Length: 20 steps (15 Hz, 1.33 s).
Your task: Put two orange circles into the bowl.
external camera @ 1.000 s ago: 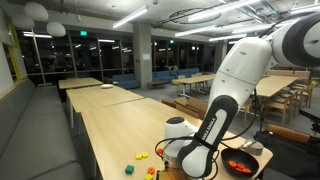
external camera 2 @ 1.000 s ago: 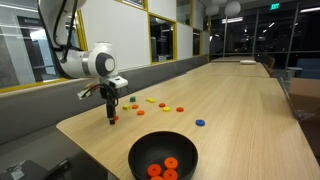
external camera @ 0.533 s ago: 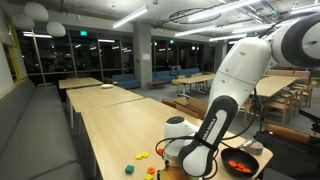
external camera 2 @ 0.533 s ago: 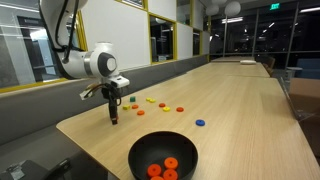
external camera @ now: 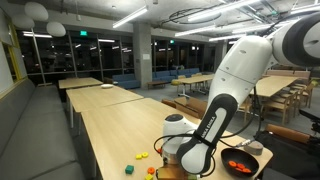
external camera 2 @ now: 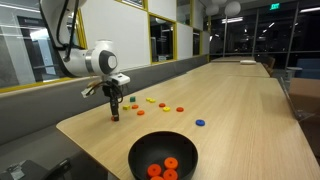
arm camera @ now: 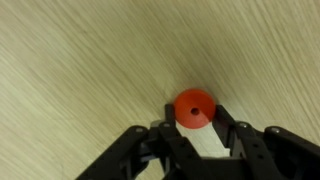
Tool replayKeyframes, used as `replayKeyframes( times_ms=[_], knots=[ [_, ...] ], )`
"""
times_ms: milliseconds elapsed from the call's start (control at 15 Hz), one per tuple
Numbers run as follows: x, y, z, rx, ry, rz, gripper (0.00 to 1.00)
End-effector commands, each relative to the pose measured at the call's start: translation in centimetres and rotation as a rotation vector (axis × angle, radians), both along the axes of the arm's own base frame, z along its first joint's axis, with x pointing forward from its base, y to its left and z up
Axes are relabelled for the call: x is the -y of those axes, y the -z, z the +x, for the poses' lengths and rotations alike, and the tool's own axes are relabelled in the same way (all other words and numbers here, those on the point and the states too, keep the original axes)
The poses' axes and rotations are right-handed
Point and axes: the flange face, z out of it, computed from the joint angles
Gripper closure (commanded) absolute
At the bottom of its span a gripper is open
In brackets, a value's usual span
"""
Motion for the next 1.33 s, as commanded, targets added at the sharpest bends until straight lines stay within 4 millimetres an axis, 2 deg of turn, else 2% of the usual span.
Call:
replayKeyframes(
  times_ms=[0,200,333,733,1000,1267],
  knots=[
    [0.7,-1.2,0.6,0.0,0.006,-0.03,0.81],
    [3.2,-2.6,1.2,-0.003,0.048,-0.054,0.81],
    [5.9,-4.1,1.8,0.005,0.092,-0.074,0.81],
    [15.2,-9.0,2.7,0.036,0.242,-0.145,0.81],
    [20.5,-10.5,0.8,0.002,0.328,-0.156,0.81],
    [24.3,-11.5,-2.8,-0.03,0.429,-0.151,0.81]
  ],
)
